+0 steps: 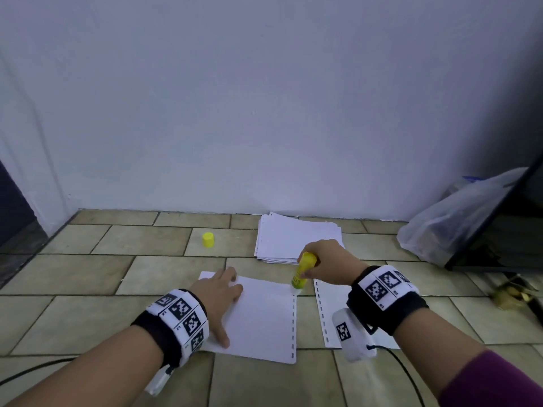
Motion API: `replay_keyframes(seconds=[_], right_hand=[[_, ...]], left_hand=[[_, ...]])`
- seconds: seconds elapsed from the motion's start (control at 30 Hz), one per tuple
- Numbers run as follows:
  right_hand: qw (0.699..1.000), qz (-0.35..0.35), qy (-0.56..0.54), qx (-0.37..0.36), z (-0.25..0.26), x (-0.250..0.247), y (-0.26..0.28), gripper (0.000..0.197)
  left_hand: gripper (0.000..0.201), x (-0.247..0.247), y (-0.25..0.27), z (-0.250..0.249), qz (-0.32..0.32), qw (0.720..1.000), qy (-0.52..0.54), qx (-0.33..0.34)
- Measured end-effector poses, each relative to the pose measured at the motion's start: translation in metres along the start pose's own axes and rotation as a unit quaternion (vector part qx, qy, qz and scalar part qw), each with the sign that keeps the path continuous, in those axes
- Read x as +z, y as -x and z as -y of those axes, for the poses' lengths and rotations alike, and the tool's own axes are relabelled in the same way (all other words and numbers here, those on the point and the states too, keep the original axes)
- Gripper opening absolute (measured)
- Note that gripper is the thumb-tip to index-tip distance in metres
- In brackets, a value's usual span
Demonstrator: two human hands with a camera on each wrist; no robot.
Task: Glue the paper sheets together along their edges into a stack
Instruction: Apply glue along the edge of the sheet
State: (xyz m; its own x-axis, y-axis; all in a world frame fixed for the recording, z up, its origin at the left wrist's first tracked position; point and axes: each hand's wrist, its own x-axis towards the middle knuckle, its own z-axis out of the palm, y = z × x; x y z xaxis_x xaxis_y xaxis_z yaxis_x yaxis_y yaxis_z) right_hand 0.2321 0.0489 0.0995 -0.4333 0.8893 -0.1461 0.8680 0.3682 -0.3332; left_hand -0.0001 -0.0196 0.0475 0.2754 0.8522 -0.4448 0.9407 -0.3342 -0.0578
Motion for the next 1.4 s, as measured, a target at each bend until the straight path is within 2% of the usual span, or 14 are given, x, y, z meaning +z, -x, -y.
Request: replay_keyframes(seconds=[0.07, 0.13, 0.3, 0.37, 0.5, 0.77, 0.93, 1.13, 1.3, 1.4], right_hand=[[0.995, -0.056, -0.077, 0.001, 0.001, 0.000, -0.003, 0.025], [0.989, -0.080, -0.121, 0.004, 0.004, 0.003, -0.007, 0.023], [0.986, -0.077, -0.144, 0.013, 0.014, 0.018, -0.017, 0.025], [0.985, -0.069, -0.154, 0.017, 0.018, 0.024, -0.022, 0.025], [0.987, -0.070, -0.143, 0.024, 0.033, 0.036, -0.033, 0.029], [0.988, -0.072, -0.137, 0.015, 0.068, 0.051, -0.050, 0.027], [0.999, -0.018, -0.027, -0.007, 0.064, 0.036, -0.037, 0.035], [0.999, 0.024, 0.043, 0.010, 0.039, 0.028, -0.013, 0.030], [0.997, 0.044, 0.059, 0.016, 0.032, 0.024, -0.003, 0.030], [0.999, 0.031, -0.002, 0.033, 0.030, 0.014, -0.004, 0.022]], left_hand=[[0.093, 0.005, 0.003, 0.003, 0.008, 0.999, 0.032, 0.027], [0.098, 0.006, 0.004, 0.006, 0.021, 0.999, 0.025, 0.037], [0.080, -0.002, 0.010, 0.008, 0.029, 1.000, -0.003, -0.005], [0.077, -0.002, 0.013, 0.008, 0.012, 1.000, -0.009, 0.006], [0.082, 0.001, 0.014, 0.004, 0.011, 0.999, 0.034, 0.041], [0.084, -0.007, 0.016, 0.000, 0.030, 0.998, 0.052, 0.032], [0.084, -0.005, 0.015, 0.001, 0.037, 0.998, 0.048, 0.028], [0.086, 0.000, 0.006, 0.004, 0.057, 0.998, 0.025, 0.032], [0.067, 0.001, 0.003, -0.004, 0.043, 0.998, -0.032, 0.032], [0.063, 0.006, 0.002, -0.005, 0.036, 0.999, -0.038, 0.005]])
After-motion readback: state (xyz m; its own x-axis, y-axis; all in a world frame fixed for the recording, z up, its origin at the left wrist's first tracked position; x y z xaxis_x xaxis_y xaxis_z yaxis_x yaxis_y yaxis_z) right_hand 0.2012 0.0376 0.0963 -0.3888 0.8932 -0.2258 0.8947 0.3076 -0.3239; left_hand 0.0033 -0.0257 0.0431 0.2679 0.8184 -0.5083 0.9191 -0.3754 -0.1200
